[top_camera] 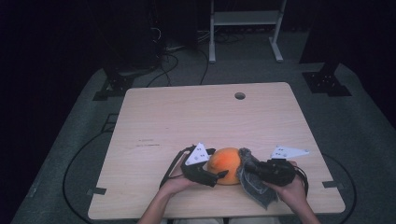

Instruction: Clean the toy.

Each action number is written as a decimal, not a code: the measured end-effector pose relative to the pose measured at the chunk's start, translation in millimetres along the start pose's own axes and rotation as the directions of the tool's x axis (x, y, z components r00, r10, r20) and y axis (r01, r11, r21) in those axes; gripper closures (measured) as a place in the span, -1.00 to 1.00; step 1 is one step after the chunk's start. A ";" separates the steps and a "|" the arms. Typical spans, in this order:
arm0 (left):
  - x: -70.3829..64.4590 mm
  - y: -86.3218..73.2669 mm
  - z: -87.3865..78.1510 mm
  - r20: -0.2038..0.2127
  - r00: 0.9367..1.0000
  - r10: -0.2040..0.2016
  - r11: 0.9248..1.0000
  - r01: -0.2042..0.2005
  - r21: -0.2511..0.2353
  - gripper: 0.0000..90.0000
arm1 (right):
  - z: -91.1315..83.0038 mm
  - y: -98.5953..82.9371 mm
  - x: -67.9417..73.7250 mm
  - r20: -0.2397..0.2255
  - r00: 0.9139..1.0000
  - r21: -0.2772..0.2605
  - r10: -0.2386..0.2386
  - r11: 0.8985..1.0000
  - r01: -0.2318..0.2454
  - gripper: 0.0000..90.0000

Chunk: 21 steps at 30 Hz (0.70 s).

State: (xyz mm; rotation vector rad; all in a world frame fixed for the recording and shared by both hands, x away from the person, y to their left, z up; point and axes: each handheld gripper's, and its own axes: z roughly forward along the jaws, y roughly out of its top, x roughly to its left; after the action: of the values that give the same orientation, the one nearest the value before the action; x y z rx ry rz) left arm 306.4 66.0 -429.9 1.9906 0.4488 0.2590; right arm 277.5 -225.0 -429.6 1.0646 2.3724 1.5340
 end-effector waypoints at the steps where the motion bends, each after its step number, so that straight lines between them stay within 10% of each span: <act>1: 0.1 -1.1 -0.9 0.006 1.000 0.009 1.000 -0.009 0.015 -0.66 | 0.1 -0.3 1.4 -0.004 1.000 0.003 -0.007 1.000 0.007 0.65; 5: -6.0 -3.6 -2.3 -0.003 0.998 0.068 0.997 -0.068 0.041 -0.32 | -5.7 -3.3 -0.7 -0.019 1.000 0.056 -0.022 0.998 0.023 0.65; 9: -14.6 -3.1 0.5 0.029 0.988 0.153 0.987 -0.154 0.043 -0.24 | -17.8 6.4 5.6 -0.006 1.000 -0.017 -0.024 1.000 0.024 0.65; 15: -26.7 -3.0 -1.1 0.060 0.953 0.298 0.951 -0.302 0.061 -0.26 | -3.3 29.3 49.1 0.009 0.979 0.001 -0.202 0.979 0.202 0.65; 17: -22.8 -5.8 -4.7 0.066 0.956 0.285 0.956 -0.289 0.058 -0.26 | 0.0 28.6 53.3 0.024 0.973 0.014 -0.229 0.973 0.229 0.65; 21: -14.7 -8.1 -9.0 0.062 0.967 0.249 0.965 -0.253 0.073 -0.26 | -4.0 19.5 33.8 0.043 0.986 0.011 -0.160 0.987 0.159 0.65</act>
State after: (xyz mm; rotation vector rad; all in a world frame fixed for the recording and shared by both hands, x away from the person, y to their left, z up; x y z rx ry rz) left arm 288.1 70.4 -433.0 2.1291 0.1742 0.3508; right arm 260.0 -202.5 -402.6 0.8763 2.3711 1.4332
